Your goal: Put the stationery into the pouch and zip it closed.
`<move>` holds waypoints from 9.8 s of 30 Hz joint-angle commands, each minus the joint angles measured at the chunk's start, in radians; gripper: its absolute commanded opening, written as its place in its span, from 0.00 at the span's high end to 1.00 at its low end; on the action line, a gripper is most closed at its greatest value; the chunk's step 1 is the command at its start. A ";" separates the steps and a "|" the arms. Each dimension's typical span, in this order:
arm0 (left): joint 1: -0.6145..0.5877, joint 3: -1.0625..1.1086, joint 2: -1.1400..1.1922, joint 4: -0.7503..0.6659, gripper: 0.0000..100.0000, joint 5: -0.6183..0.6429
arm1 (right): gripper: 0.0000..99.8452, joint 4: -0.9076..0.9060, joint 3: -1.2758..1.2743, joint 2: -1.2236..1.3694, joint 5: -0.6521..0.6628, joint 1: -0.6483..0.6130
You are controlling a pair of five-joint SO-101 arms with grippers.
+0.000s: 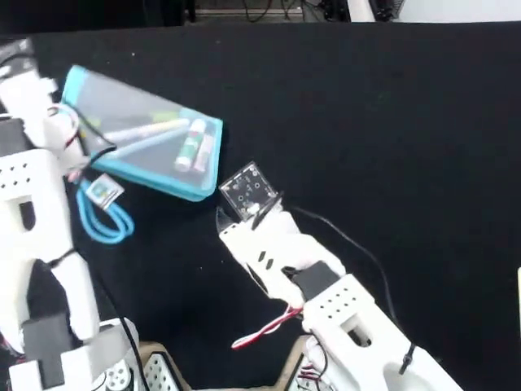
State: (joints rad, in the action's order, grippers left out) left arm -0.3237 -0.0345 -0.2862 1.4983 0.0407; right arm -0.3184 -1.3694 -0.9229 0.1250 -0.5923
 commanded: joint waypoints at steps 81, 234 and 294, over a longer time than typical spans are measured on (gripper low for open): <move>0.820 -0.113 -0.051 -0.094 0.97 -0.020 | 0.97 -0.080 -0.262 -1.023 -0.169 -0.002; 0.248 0.969 -0.796 -0.913 0.81 0.144 | 0.99 -0.190 1.409 0.232 0.400 -0.041; 0.555 1.041 -1.088 -0.677 0.81 -0.181 | 0.99 -0.186 1.391 0.229 0.400 0.117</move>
State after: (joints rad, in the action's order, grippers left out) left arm 0.2470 1.0211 -1.3694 0.8385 -0.1312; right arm -0.5347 0.0100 -0.6974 0.5178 -0.4925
